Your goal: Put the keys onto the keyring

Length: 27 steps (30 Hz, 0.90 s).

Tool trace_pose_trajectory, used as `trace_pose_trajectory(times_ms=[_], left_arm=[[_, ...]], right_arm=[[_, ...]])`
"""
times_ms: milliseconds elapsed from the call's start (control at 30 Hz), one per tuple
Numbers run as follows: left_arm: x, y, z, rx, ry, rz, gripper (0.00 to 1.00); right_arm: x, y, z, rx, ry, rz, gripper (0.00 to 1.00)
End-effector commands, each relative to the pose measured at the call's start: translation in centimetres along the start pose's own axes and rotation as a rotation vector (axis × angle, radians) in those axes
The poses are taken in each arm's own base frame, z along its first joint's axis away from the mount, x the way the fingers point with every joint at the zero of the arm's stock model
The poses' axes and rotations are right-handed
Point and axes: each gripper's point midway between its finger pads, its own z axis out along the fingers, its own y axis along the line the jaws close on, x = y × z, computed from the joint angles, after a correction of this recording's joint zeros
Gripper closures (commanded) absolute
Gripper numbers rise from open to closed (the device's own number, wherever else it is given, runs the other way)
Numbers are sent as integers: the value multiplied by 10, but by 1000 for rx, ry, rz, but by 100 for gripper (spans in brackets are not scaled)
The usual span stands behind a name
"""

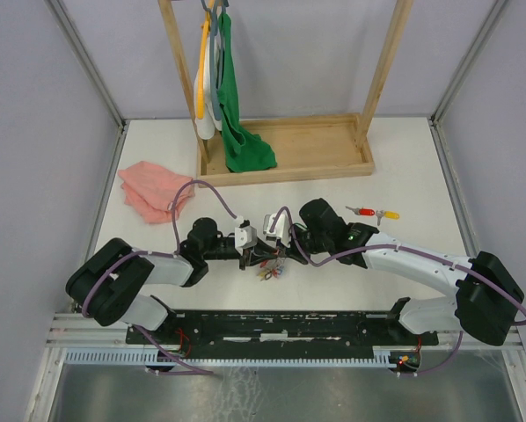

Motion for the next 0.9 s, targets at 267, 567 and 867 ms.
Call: trace_pose_trajectory(times_ms=[267, 567, 867], left_arm=[[-7, 0, 9, 66, -29, 2, 83], [-20, 7, 3, -21, -103, 53, 97], [-38, 27, -20, -242, -180, 165, 97]], right_arm=[[-42, -7, -6, 18, -123, -65, 99], [-53, -13, -10, 56, -150, -10, 73], [-83, -41, -49, 294, -324, 66, 48]])
